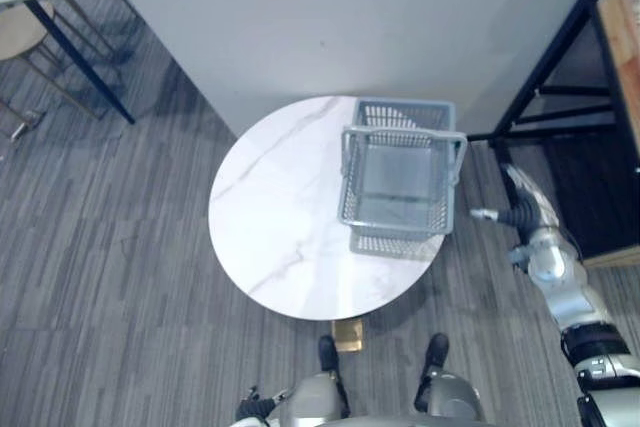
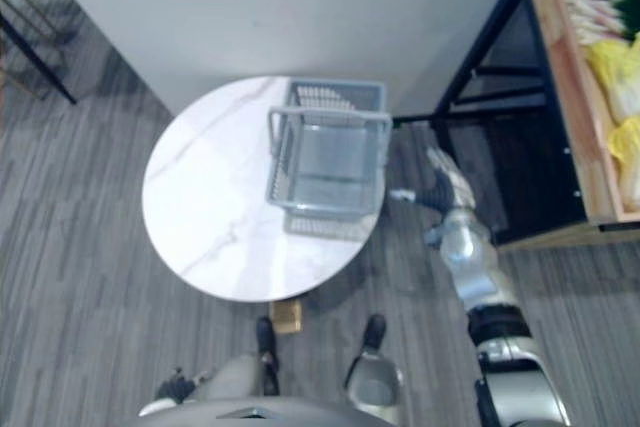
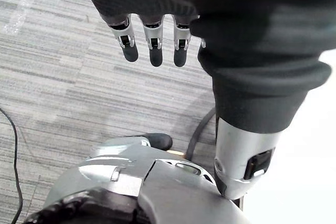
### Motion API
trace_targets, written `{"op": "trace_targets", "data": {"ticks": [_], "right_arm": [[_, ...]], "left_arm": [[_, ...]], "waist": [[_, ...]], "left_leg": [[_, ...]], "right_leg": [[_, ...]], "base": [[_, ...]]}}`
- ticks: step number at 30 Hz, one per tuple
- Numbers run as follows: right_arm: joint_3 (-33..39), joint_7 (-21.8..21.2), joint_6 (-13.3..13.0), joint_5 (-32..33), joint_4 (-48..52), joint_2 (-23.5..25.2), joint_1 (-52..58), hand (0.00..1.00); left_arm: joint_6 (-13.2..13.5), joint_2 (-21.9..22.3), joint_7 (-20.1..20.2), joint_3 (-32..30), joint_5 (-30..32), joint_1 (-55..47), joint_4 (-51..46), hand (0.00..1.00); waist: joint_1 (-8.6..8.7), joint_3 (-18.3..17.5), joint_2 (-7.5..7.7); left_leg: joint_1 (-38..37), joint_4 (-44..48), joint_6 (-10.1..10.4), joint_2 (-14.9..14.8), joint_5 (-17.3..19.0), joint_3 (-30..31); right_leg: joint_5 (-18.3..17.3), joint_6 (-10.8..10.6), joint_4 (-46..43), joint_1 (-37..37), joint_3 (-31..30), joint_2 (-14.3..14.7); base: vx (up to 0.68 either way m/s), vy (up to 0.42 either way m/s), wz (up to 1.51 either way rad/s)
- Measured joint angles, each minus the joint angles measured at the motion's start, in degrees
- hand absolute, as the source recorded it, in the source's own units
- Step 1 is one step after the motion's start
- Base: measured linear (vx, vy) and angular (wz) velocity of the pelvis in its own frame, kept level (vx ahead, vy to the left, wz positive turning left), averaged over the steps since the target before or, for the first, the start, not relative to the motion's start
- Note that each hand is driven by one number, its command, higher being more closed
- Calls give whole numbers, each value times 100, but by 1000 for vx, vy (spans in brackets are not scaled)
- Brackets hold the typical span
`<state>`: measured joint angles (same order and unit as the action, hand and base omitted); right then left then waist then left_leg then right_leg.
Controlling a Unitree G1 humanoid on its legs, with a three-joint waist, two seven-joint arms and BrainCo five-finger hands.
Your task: Pick vegetable in the basket
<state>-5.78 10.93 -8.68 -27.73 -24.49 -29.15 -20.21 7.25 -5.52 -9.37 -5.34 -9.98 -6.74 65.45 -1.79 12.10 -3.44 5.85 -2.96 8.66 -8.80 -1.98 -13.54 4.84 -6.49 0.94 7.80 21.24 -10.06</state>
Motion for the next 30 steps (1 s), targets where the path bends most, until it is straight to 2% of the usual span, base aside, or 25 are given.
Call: {"op": "trace_targets", "data": {"ticks": [7,13,19,25,30], "right_arm": [[-1075,-9,7,-391,-26,-156,-1485,0],[-1728,-17,123,-605,-1046,-445,-3292,0],[-1725,34,321,-605,-1620,-472,-3928,0],[-1646,164,404,-604,-2062,-477,-4449,0],[-1275,250,475,-602,-2637,-485,-4610,0]], "left_arm": [[37,-92,-21,64,-7,127,-176,0],[108,-95,-53,92,-45,368,-192,0],[108,-90,-152,96,-117,392,-218,0],[155,-92,-167,96,-118,496,-225,0],[218,-108,-183,169,-163,549,-230,0]], "waist": [[-153,393,114],[-367,740,146],[-501,840,167],[-486,1005,169],[-481,1088,172]], "left_leg": [[168,-10,-17,52,-46,126],[391,-18,-29,62,-135,377],[501,-98,-37,79,-220,501],[522,-173,-37,76,-284,506],[570,-243,-28,62,-370,601]], "right_leg": [[19,24,2,100,52,-40],[19,25,2,163,158,-43],[19,25,3,225,185,-49],[19,25,3,276,174,-40],[19,25,3,302,212,-14]], "base": [[24,2,11],[-3,5,20],[9,7,11],[0,0,0],[4,1,7]]}}
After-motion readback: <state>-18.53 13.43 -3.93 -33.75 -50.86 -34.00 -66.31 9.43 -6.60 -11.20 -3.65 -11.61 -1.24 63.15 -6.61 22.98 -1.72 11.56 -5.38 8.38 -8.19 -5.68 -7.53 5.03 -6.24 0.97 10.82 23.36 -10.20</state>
